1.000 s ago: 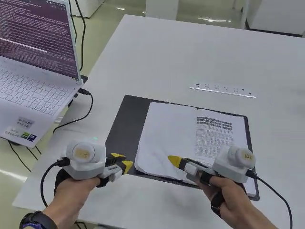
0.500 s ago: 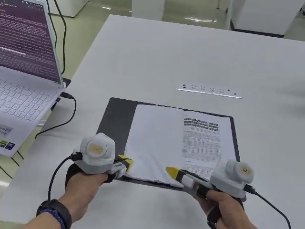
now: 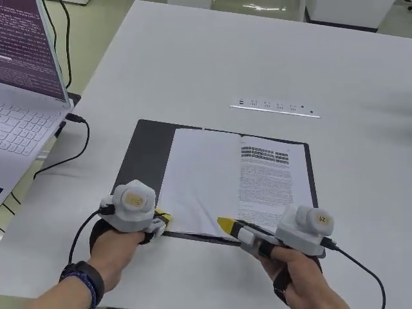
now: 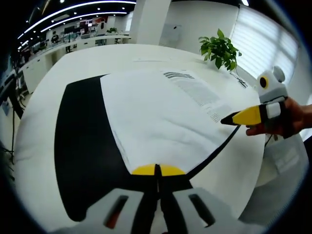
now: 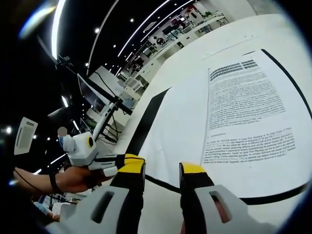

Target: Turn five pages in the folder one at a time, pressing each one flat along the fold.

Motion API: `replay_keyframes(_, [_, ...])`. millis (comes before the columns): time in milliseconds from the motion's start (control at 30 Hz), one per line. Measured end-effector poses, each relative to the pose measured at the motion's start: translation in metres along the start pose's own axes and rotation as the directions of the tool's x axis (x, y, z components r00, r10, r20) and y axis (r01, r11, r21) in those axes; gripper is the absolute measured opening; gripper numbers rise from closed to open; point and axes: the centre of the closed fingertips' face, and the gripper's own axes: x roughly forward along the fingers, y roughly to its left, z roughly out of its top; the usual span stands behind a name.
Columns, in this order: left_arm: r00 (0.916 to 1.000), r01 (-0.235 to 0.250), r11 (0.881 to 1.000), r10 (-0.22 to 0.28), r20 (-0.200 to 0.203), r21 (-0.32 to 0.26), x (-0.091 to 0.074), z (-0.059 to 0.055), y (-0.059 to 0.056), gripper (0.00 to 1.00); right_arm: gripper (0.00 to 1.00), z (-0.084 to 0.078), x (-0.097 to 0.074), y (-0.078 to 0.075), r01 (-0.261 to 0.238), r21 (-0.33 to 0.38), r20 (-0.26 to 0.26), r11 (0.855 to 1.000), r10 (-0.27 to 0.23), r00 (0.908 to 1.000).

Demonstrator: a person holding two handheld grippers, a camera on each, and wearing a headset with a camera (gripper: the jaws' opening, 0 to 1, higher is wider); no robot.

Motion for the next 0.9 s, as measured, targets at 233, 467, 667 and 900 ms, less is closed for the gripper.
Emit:
replay_keyframes(233, [0.9999,0.017,1.0,-0.017,0.002,0.0,0.001,0.0,0.001,0.0,0.2,0.01,0.006,-0.011,0.012,0.028,0.036,1.0,-0.013,0.9993])
replay_keyframes(467, [0.9999,0.013,1.0,-0.013,0.009,0.001,0.0,0.0,0.001,0.0,0.15,0.022,0.014,-0.019,0.021,0.022,0.049,1.0,-0.022,0.9986])
replay_keyframes(667, [0.9998,0.019,1.0,-0.019,0.004,0.003,0.0,0.0,0.001,0.0,0.08,0.033,0.025,-0.026,0.027,-0.011,0.043,1.0,-0.027,0.9987])
replay_keyframes(900, [0.9998,0.02,1.0,-0.02,0.006,0.003,0.001,0.0,0.002,0.0,0.0,0.052,0.035,-0.038,0.03,0.006,0.076,1.0,-0.03,0.9967])
